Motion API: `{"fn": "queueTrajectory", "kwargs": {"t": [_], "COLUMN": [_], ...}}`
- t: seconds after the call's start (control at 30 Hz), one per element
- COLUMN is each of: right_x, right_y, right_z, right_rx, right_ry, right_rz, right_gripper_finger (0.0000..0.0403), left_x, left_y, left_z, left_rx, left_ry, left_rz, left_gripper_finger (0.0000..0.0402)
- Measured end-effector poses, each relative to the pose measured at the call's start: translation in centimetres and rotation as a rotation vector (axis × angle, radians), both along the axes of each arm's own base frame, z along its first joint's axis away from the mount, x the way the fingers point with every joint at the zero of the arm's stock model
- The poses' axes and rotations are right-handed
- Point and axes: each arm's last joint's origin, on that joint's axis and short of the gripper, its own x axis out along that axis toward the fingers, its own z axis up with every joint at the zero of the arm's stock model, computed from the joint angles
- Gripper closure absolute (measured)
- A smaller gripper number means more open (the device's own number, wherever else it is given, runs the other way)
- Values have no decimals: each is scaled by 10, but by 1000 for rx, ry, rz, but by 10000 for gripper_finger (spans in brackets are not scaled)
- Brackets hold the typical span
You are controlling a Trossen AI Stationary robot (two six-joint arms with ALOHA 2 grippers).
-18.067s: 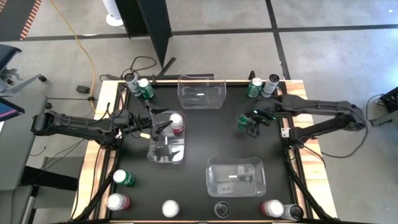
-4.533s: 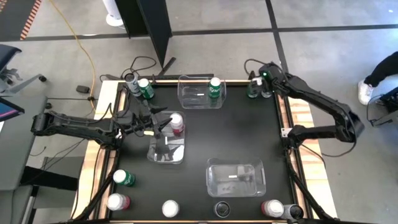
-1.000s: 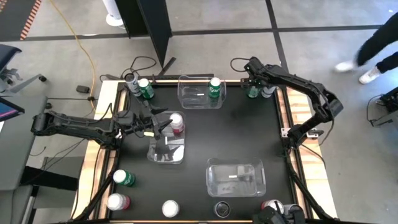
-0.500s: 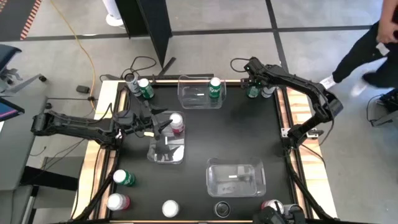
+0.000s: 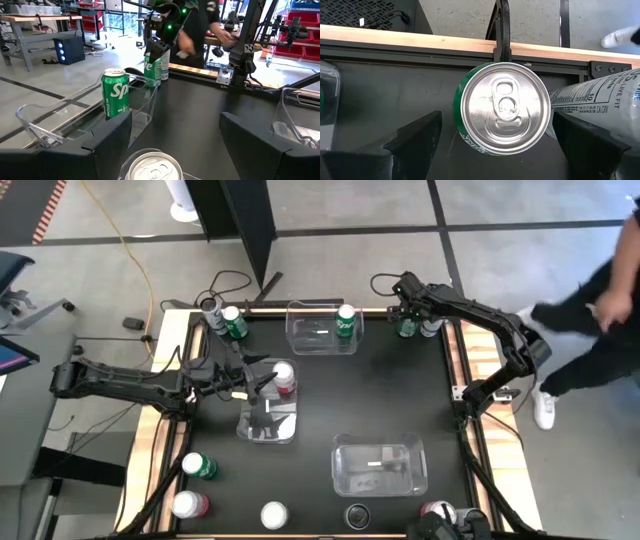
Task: Sort soda cans
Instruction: Put the green soda can into the top transparent bin
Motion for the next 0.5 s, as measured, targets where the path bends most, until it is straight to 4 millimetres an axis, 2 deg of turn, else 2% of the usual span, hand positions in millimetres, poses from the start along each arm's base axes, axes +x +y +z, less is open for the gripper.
{"fn": "queueTrajectory", "kwargs": {"t": [0.5], "right_x": [2], "right_y": [2], "right_z": [0], "right_rx": [-26], "right_ry": [-22], "right_rz": [-68], "right_gripper_finger": [3], "left_x": [0], "left_y": [0], "left_z": [0], "left_rx": [-3], "left_ry": [-1], "left_rz": [0], "left_gripper_finger": [107]}}
